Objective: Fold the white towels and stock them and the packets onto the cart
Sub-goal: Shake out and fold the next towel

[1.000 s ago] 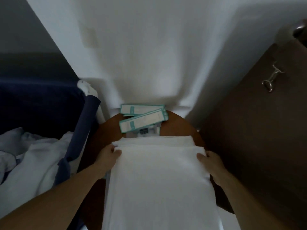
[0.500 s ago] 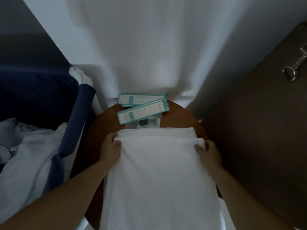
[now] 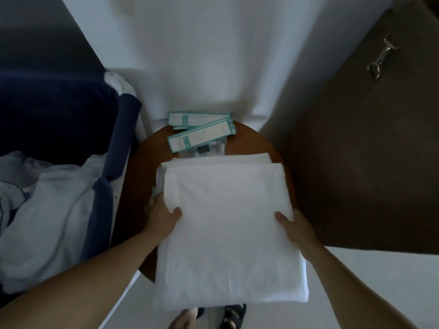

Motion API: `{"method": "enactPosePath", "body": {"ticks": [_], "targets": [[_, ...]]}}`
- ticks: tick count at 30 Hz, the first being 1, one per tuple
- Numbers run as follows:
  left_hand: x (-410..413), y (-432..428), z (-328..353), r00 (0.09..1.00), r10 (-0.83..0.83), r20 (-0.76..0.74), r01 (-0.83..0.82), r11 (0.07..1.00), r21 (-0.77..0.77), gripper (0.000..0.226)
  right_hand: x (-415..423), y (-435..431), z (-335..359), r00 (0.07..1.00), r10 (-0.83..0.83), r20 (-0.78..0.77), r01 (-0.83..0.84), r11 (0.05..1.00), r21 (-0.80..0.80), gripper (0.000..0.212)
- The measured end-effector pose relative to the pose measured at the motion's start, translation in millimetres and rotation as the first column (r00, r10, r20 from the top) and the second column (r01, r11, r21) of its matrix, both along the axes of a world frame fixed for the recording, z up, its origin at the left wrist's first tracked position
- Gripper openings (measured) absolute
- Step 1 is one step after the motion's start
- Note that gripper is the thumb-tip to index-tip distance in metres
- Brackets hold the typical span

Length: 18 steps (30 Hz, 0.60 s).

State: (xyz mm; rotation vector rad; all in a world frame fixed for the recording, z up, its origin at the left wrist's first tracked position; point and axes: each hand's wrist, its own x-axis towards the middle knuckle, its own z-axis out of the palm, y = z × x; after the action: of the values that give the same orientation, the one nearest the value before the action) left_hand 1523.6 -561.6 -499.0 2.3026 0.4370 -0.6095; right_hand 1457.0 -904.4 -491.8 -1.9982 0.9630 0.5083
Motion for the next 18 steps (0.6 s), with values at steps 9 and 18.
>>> {"method": "enactPosePath", "body": {"ticks": [9, 18], "targets": [[-88.7, -8.3, -7.0, 0.988, 0.153, 0.036, -0.154, 0.988, 0.019, 0.053, -57.0, -1.9, -5.1, 0.997, 0.077, 0.006, -0.077, 0.993, -0.085, 0.049], [-139.0, -3.4, -11.2, 0.973, 0.229, -0.002, -0.228, 0.971, 0.076, 0.056, -94.2, -1.8, -6.2, 0.991, 0.131, -0.003, -0.129, 0.973, -0.192, 0.068]]}}
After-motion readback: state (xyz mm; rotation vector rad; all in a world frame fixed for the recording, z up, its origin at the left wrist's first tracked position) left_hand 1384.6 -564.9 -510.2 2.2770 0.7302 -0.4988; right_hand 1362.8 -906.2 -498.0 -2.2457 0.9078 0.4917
